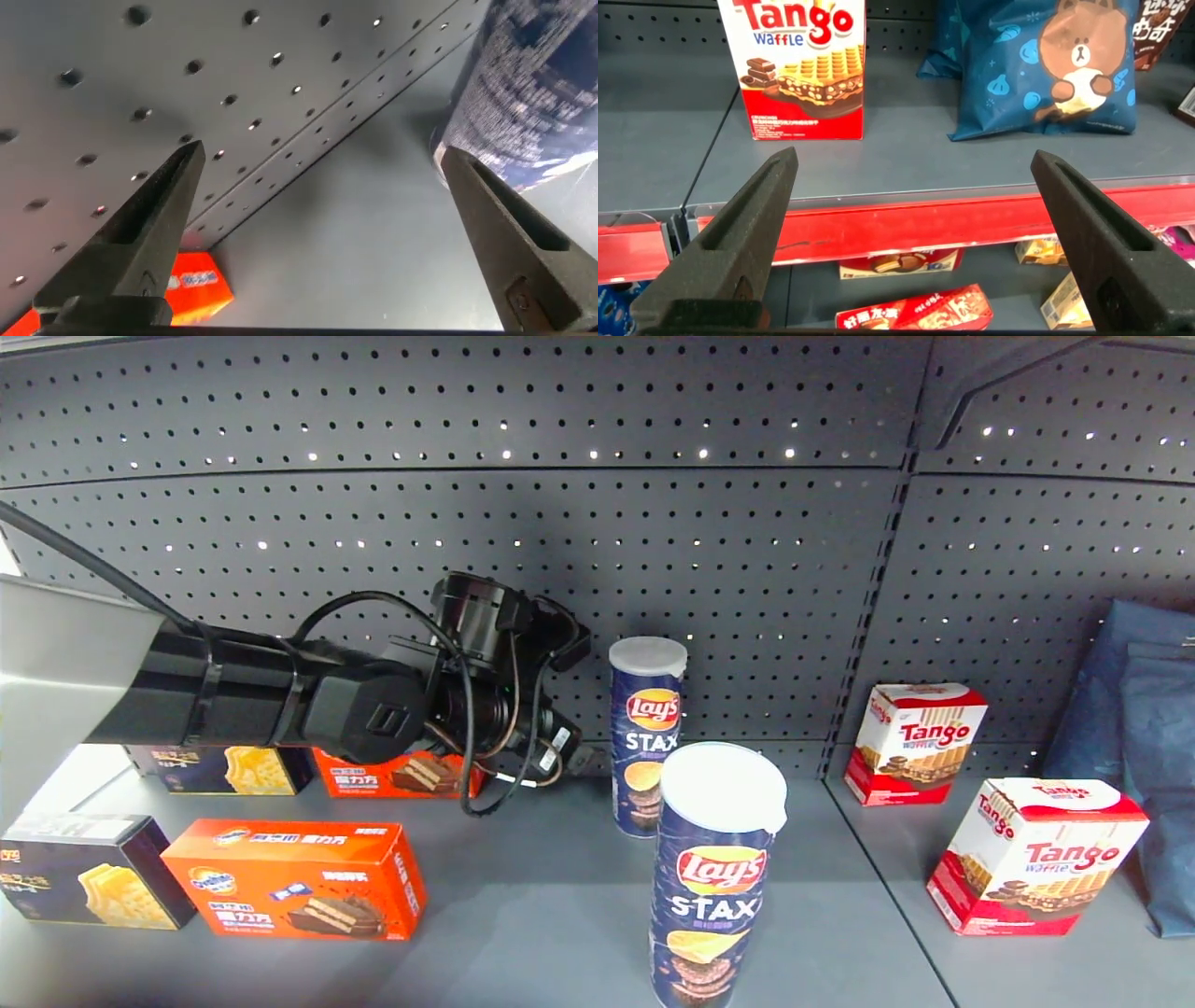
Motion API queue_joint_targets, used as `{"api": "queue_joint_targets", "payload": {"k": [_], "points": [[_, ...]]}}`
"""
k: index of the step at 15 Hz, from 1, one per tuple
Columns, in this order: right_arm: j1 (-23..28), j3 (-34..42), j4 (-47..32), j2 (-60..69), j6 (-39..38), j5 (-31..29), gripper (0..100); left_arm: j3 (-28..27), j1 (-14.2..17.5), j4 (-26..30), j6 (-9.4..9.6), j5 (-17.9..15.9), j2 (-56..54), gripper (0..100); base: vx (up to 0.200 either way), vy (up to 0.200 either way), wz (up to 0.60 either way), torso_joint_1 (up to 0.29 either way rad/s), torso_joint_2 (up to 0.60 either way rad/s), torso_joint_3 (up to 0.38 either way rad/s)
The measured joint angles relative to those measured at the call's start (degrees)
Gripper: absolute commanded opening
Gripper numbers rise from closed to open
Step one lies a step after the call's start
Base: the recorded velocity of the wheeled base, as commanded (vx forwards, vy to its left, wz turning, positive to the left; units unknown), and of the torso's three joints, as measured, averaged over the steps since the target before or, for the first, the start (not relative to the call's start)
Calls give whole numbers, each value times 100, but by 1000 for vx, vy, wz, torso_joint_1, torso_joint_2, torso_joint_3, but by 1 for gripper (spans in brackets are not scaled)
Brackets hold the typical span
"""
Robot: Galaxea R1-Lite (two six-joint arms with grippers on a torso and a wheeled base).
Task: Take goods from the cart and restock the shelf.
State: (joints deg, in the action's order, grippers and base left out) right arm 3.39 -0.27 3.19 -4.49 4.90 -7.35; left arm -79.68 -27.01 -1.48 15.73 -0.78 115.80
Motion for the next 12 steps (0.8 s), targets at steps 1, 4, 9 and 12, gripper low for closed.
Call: {"api": "queue_joint_targets", "payload": {"k": [1, 4, 9, 12], "points": [[0, 0, 0, 0, -1, 0, 100, -17, -22, 2, 0, 0, 38, 100, 0, 0, 0, 0, 0, 0], [-1, 0, -2, 0, -11, 5, 100, -44, -44, 2, 1, -6, 88, 100, 0, 0, 0, 0, 0, 0], [-1, 0, 0, 0, -11, 2, 100, -48, -132, 2, 0, -9, 160, 100, 0, 0, 0, 0, 0, 0], [-1, 0, 0, 0, -11, 2, 100, -50, -160, 2, -7, -17, 176, 100, 0, 0, 0, 0, 0, 0]]}}
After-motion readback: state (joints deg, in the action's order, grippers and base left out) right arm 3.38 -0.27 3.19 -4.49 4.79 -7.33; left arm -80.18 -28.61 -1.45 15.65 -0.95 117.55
